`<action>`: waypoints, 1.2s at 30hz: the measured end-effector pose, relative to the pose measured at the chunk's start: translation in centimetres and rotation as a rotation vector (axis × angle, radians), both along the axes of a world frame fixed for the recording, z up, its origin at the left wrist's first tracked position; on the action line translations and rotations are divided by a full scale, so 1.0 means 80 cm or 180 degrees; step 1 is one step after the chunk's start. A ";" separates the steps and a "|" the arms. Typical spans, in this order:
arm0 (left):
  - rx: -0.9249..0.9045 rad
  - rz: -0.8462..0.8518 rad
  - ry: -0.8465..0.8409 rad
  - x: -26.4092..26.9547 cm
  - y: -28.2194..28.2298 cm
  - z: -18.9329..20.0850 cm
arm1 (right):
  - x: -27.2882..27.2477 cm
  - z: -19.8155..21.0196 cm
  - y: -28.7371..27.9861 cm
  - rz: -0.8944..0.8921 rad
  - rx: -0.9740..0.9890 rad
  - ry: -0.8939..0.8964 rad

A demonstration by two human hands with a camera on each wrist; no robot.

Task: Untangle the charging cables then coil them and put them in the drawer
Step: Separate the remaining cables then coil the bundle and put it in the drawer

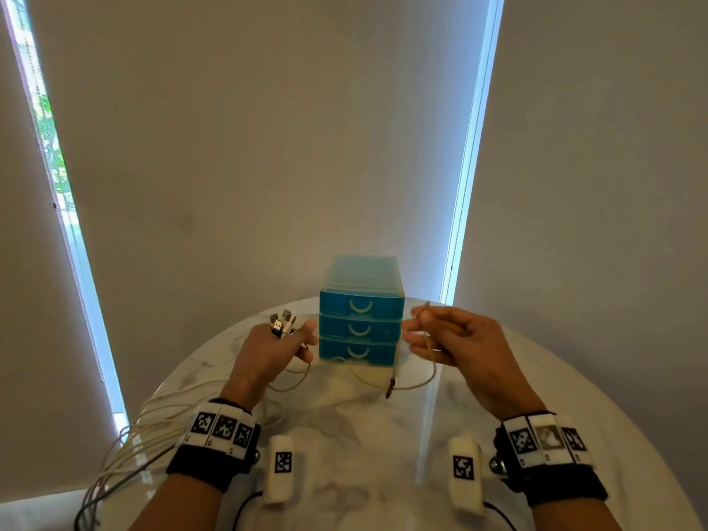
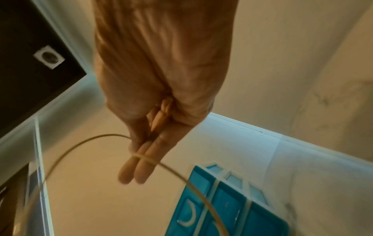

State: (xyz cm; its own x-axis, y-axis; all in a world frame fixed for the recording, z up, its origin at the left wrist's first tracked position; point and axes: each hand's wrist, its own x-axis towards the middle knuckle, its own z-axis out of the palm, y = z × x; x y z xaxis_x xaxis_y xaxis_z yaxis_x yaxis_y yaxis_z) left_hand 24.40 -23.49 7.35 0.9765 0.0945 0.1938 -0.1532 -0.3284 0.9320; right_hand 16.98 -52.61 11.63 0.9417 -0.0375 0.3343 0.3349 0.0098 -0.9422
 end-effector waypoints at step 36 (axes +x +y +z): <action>0.0901 -0.0144 -0.0793 0.009 -0.014 0.003 | 0.033 -0.050 0.112 0.0375 -0.0109 0.0601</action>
